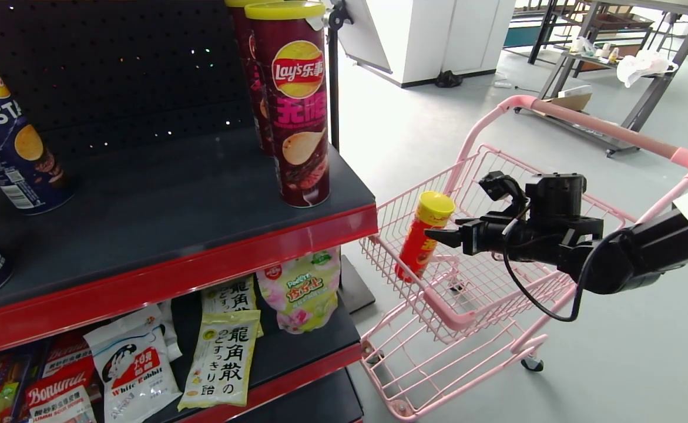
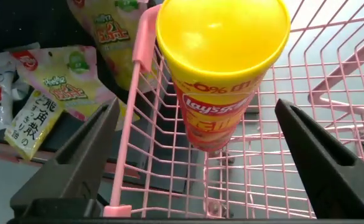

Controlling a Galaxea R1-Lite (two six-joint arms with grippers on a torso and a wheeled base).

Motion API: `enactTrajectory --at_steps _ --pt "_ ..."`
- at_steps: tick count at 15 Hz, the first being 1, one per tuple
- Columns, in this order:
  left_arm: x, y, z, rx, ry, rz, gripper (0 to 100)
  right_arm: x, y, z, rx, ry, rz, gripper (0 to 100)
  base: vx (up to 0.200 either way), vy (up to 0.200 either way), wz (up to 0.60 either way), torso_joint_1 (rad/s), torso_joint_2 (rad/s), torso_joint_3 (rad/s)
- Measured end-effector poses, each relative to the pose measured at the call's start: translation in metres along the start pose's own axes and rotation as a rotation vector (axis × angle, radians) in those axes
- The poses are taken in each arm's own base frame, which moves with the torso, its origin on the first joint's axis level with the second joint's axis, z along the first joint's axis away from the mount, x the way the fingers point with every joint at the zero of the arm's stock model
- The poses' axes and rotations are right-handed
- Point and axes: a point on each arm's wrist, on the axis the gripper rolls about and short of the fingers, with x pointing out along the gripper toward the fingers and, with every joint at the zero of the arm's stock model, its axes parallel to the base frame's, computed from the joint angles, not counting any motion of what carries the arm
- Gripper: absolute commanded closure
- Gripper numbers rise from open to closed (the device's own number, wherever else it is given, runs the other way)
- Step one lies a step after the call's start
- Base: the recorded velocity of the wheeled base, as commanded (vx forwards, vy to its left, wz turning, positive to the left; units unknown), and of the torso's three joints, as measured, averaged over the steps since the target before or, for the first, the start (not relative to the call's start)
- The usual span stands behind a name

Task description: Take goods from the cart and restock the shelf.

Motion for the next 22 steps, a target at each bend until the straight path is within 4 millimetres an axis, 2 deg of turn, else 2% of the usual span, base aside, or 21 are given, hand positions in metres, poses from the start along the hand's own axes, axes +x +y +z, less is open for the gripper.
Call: enactTrajectory --at_steps 5,9,10,14,17,19,22 --pt "0.001 0.001 0.002 0.001 0.008 -0.001 0 0.028 -0.013 -0.004 0.002 -0.009 0.001 0 0.0 0.0 0.0 0.0 0.0 0.0" --pt "0.003 0.0 0.002 0.019 0.021 -0.003 0 0.059 -0.026 -0.005 0.003 -0.036 0.001 0 0.0 0.0 0.0 0.0 0.0 0.0" --pt "0.003 0.0 0.002 0.02 0.022 -0.003 0 0.065 -0.029 -0.007 0.004 -0.037 0.002 100 0.0 0.0 0.0 0.0 0.0 0.0" --pt "0.004 0.0 0.002 0.022 0.027 -0.003 0 0.076 -0.032 -0.012 0.016 -0.035 0.0 100 0.0 0.0 0.0 0.0 0.0 0.0" --pt "0.004 0.0 0.001 0.022 0.027 -0.005 0 0.064 -0.029 -0.001 0.009 -0.052 -0.007 100 0.0 0.0 0.0 0.0 0.0 0.0" --pt "0.003 0.0 0.001 0.02 0.023 -0.007 0 0.042 -0.022 0.021 -0.011 -0.092 -0.014 100 0.0 0.0 0.0 0.0 0.0 0.0" --pt "0.002 0.001 0.004 0.019 0.015 0.0 0 -0.02 -0.008 0.069 -0.057 -0.171 -0.047 100 0.0 0.0 0.0 0.0 0.0 0.0"
